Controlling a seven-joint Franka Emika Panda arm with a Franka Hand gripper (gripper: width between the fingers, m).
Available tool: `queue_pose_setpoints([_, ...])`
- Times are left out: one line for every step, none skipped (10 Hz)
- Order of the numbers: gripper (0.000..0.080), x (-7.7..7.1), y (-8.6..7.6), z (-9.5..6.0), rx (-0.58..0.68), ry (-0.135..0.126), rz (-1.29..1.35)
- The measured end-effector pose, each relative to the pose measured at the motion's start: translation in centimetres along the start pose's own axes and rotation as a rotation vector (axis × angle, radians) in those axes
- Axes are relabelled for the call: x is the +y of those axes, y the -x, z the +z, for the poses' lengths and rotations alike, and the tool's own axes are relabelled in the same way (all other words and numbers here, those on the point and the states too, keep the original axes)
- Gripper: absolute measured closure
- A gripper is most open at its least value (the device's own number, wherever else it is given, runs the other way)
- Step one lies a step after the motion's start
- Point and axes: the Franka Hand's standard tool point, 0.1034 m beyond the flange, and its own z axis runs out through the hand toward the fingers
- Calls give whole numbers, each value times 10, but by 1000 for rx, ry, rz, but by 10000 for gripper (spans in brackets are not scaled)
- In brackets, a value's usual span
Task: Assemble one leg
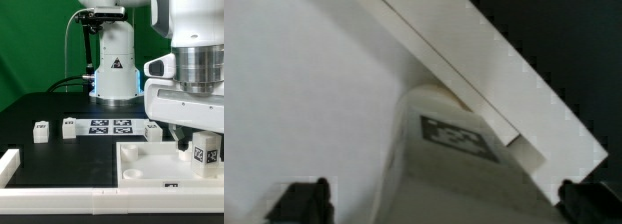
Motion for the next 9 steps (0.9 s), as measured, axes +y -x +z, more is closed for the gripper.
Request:
queue_pose_setpoints([152,0,-1,-1,1,-1,-159])
queue_pose_setpoints([150,1,-2,-1,2,-1,-288])
queue_pose_setpoints([150,1,-1,-1,2,0,-404])
queue_pose_setpoints([150,2,0,1,3,1,-497])
queue_pose_setpoints([150,3,1,1,3,4,-598])
queue_pose_setpoints([150,3,0,1,2,8,-693])
queue_pose_setpoints([150,3,0,0,2,11,-750])
queue_pose_setpoints([150,3,0,0,6,20,-878])
queue_pose_setpoints([150,3,1,-1,6,23,-948])
